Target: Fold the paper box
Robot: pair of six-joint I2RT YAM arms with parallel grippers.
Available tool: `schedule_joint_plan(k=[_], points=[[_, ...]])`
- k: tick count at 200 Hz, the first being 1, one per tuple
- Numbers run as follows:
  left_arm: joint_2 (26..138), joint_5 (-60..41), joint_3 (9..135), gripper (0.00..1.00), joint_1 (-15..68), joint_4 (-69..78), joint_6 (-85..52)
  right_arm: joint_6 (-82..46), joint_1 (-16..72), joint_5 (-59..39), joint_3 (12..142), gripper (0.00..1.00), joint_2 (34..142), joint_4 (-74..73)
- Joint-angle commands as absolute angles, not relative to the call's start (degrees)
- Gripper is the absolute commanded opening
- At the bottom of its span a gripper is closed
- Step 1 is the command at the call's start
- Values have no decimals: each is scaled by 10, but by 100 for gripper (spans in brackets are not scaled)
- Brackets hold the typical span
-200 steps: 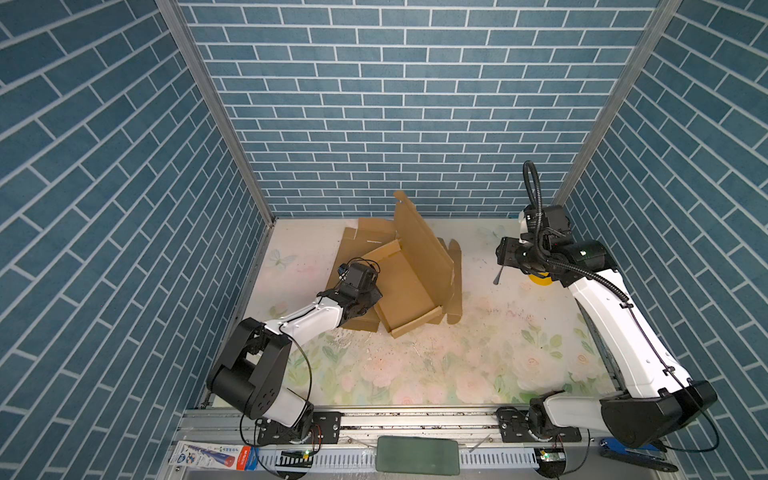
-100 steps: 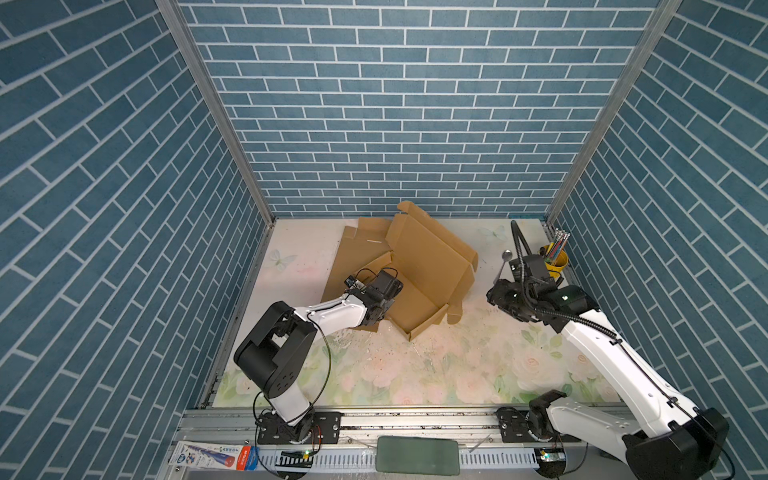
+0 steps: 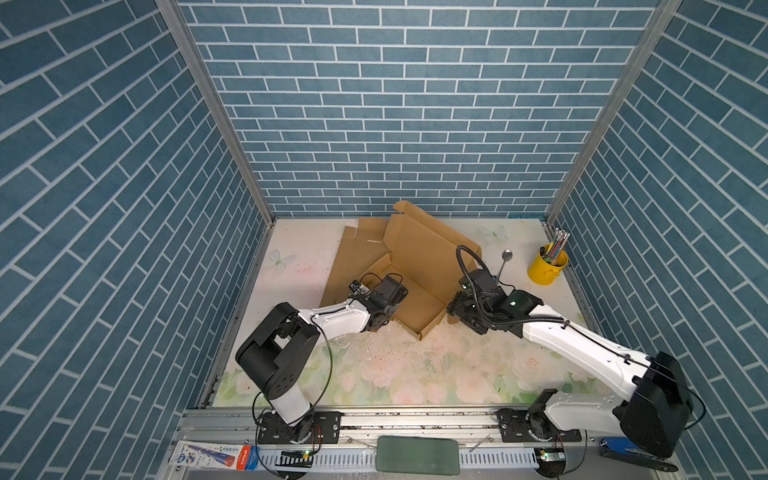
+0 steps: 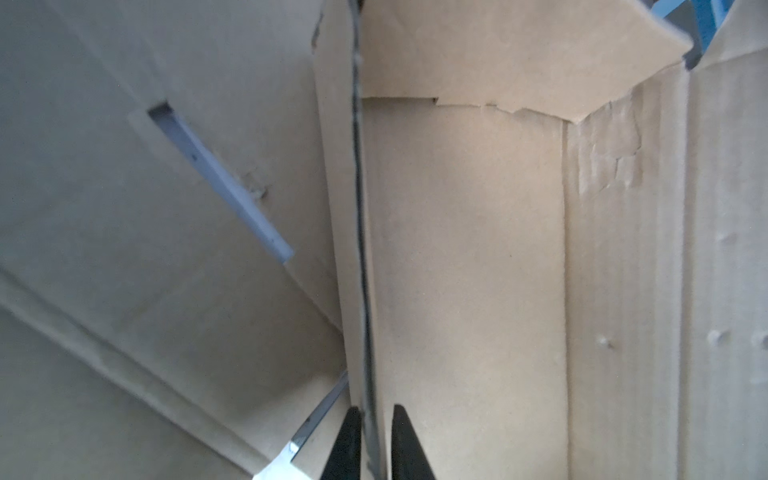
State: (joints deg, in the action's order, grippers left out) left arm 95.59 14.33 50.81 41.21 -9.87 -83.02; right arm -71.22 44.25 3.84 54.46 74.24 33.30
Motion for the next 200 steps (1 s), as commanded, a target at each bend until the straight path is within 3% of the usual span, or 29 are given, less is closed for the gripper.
schedule_joint_plan(k=[1, 73, 126, 163, 200], points=[[949, 140, 491, 17, 418, -87, -841, -762, 454, 55, 541, 66, 773, 293], [932, 108, 470, 19, 429, -66, -826, -739, 471, 77, 571, 53, 904, 281], [798, 153, 467, 48, 421, -182, -696, -699, 471, 107, 585, 35, 937, 314], [694, 171, 478, 55, 385, -221, -521, -642, 461, 108, 604, 29, 946, 350], [728, -53, 538, 58, 257, -204, -273, -534, 432, 104, 610, 24, 953, 394]])
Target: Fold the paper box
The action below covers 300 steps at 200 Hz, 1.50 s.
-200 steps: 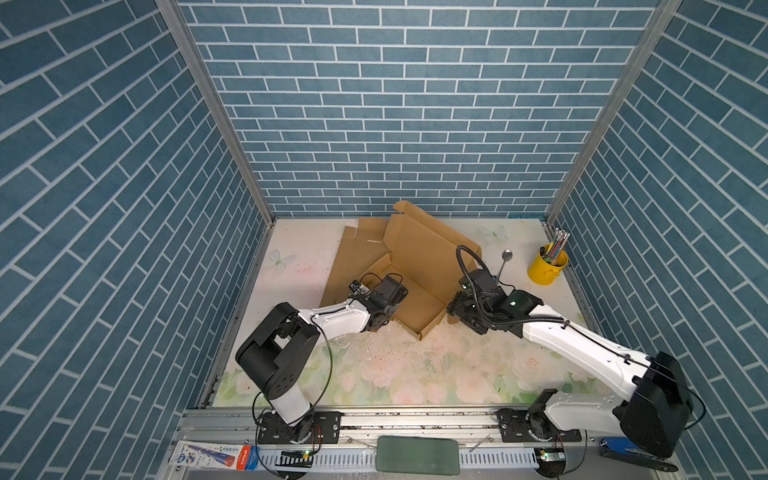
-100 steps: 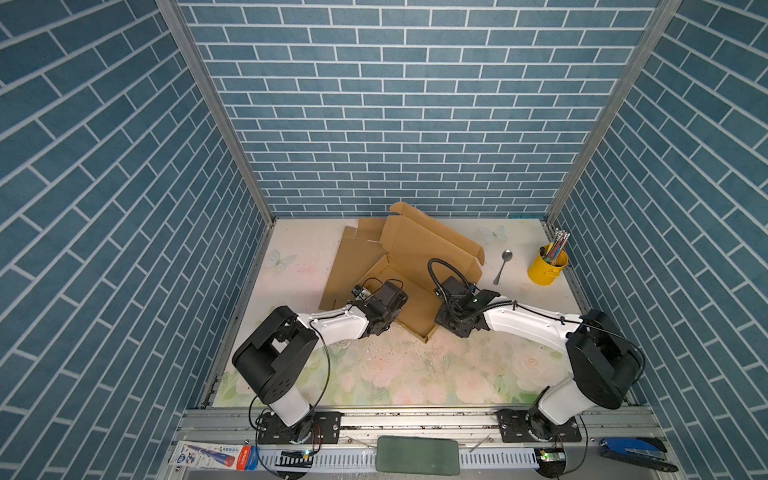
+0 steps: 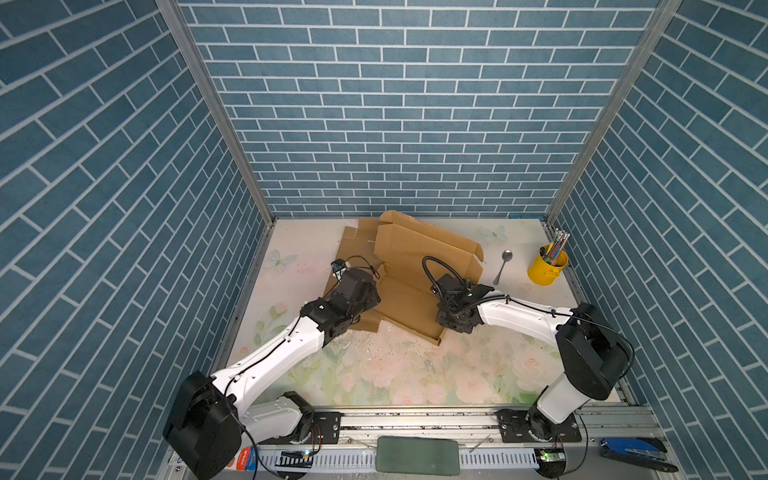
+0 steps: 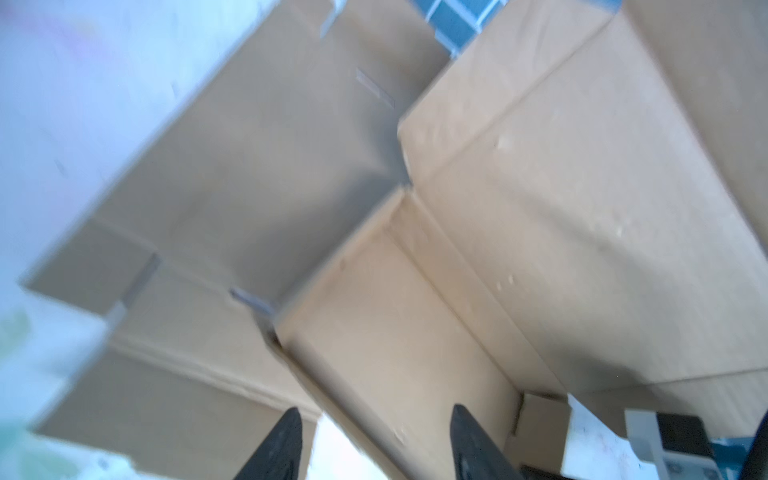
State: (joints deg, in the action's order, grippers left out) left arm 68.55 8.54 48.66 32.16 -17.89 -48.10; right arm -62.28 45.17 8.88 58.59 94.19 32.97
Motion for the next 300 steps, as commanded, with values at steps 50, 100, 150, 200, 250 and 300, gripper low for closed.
schedule_joint_plan(k=[50, 100, 150, 200, 250, 300], points=[[874, -129, 643, 63, 239, -328, -88, -442, 410, 94, 630, 25, 972, 421], [947, -99, 663, 59, 240, -340, -83, -438, 411, 89, 637, 25, 978, 415], [979, -47, 657, 51, 267, -297, -105, -456, 423, 79, 634, 24, 978, 411], [1037, 2, 685, 39, 273, -301, -103, -457, 426, 95, 625, 21, 983, 410], [1065, 78, 670, 19, 296, -279, -130, -449, 427, 104, 624, 14, 985, 411], [1058, 178, 681, 0, 346, -325, -177, -441, 432, 119, 649, 0, 967, 437]])
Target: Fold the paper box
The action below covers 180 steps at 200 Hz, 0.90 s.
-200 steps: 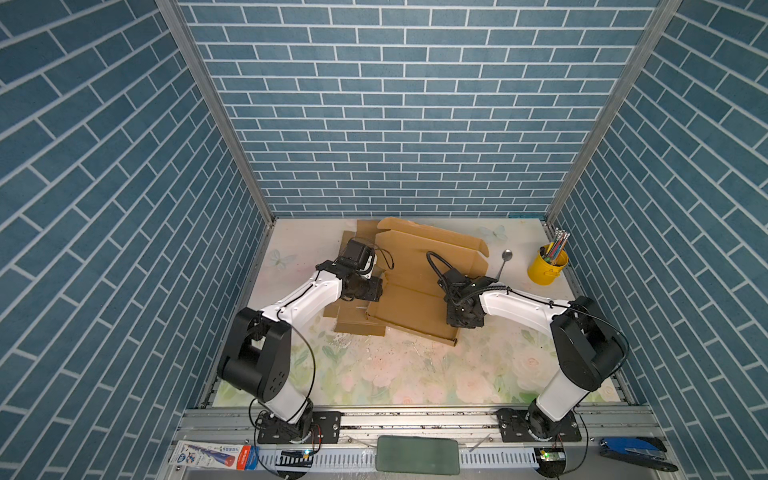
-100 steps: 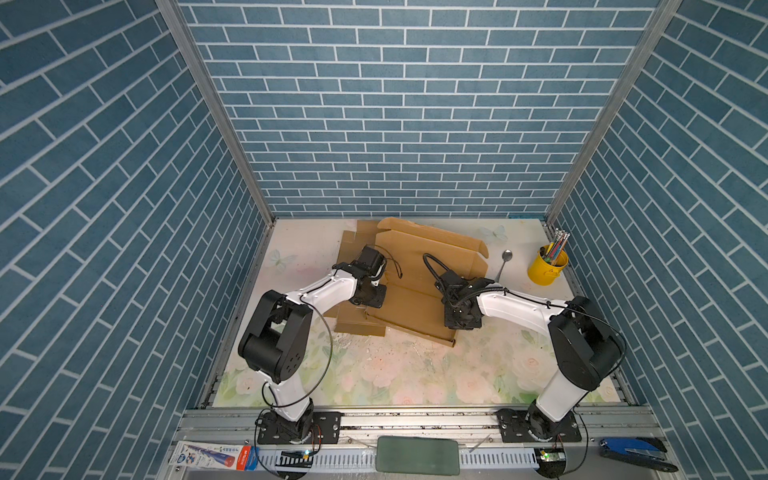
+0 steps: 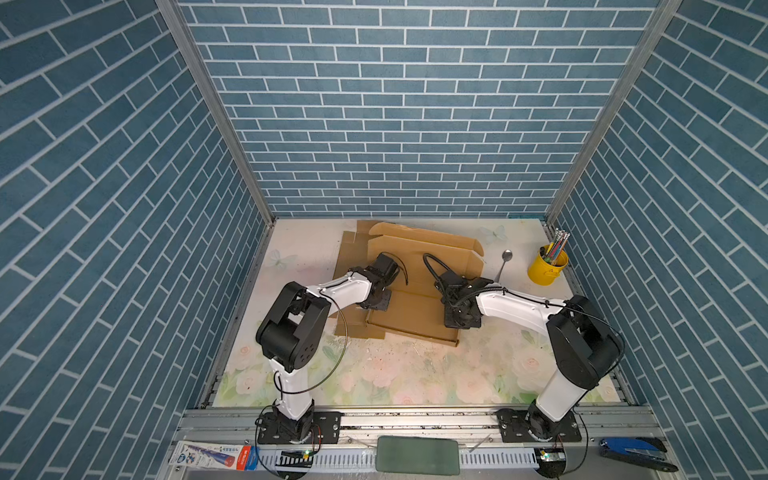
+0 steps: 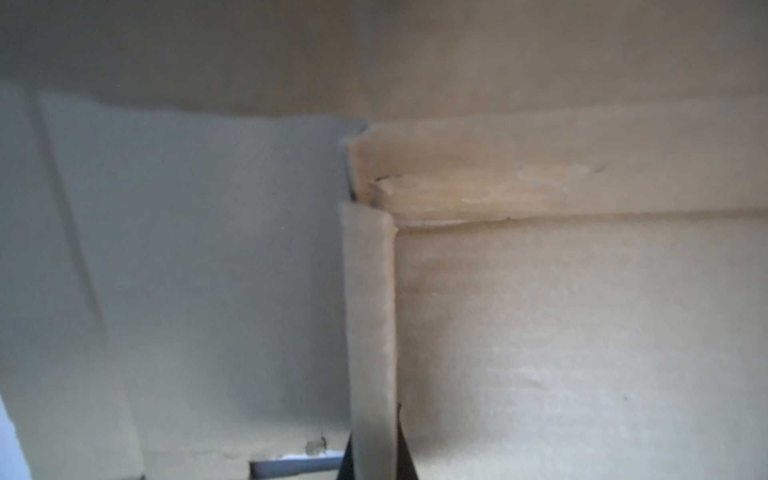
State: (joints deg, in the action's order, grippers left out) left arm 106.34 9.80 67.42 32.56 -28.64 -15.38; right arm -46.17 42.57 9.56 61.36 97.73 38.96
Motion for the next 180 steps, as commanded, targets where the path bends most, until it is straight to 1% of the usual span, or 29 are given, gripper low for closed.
schedule_joint_plan(k=[1, 46, 78, 96, 120, 138, 148, 164, 180], points=[[1057, 179, 682, 0, 346, -327, -178, -440, 432, 119, 649, 0, 967, 439], [990, 175, 752, 0, 369, -399, -208, -383, 420, 149, 702, 0, 917, 515], [987, 129, 810, 0, 385, -407, -217, -324, 363, 139, 708, 0, 868, 552], [1024, 97, 857, 0, 405, -392, -224, -272, 314, 148, 698, 0, 844, 569], [1109, 69, 948, 0, 440, -379, -229, -209, 257, 187, 681, 0, 828, 586], [1179, 42, 1009, 0, 458, -367, -242, -180, 234, 239, 672, 0, 832, 594], [1213, 33, 1041, 0, 467, -370, -245, -173, 224, 251, 668, 0, 838, 596], [1253, 33, 1065, 0, 478, -362, -243, -169, 216, 251, 659, 0, 848, 581], [1275, 27, 1061, 0, 478, -351, -245, -170, 215, 223, 646, 0, 865, 552]])
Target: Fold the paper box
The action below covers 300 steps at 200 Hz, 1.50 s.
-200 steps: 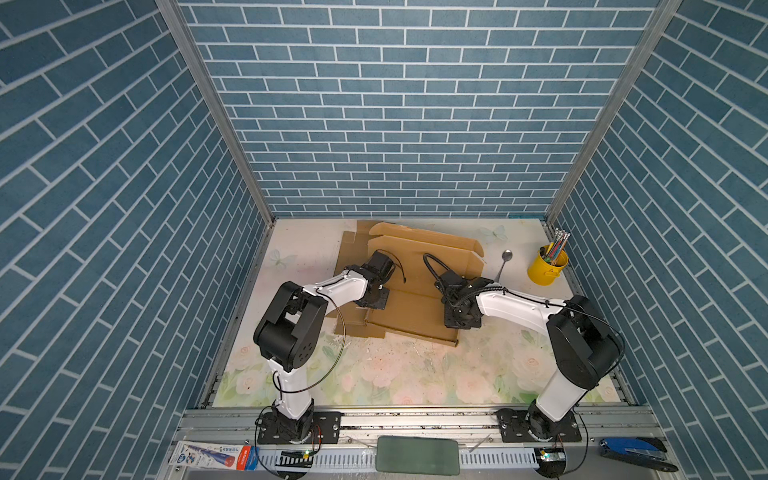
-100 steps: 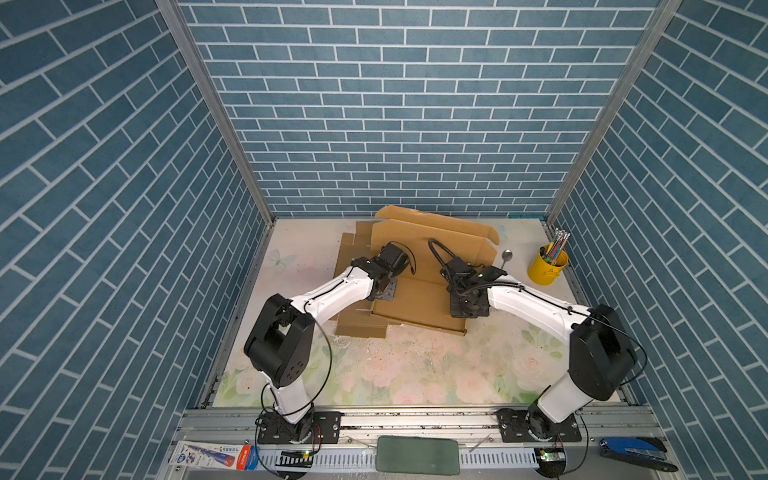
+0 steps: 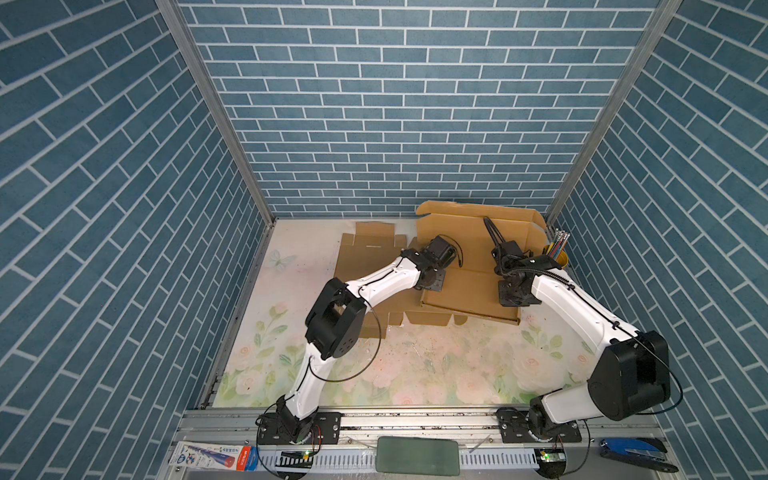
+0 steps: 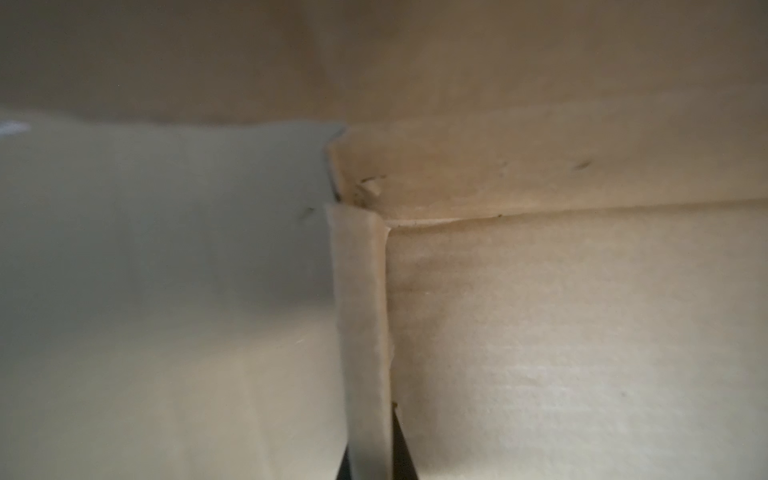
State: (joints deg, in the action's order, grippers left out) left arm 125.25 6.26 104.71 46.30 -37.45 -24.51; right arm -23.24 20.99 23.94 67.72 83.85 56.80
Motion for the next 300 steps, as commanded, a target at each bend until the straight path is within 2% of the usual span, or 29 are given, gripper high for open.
schedule_joint_plan(k=[1, 35, 84, 131, 165, 197, 251, 274, 300], points=[[1277, 27, 1060, 0, 478, -351, -245, -170, 215, 220, 645, 0, 867, 551], [1282, 33, 988, 0, 461, -329, -244, -187, 216, 164, 638, 0, 923, 506], [1223, 51, 841, 0, 422, -307, -254, -221, 252, 73, 664, 0, 991, 470], [1126, 63, 697, 0, 356, -287, -264, -260, 325, 40, 745, 0, 1086, 459], [1062, 73, 641, 0, 291, -298, -249, -289, 364, -9, 840, 0, 1160, 446], [1021, 82, 650, 0, 267, -341, -223, -291, 373, -47, 903, 0, 1188, 460], [978, 62, 731, 0, 321, -402, -226, -259, 319, -78, 848, 0, 1085, 482], [1012, 55, 788, 0, 369, -408, -240, -236, 289, -54, 807, 0, 1034, 511], [1071, 52, 843, 0, 414, -399, -262, -224, 270, 17, 744, 0, 976, 536]])
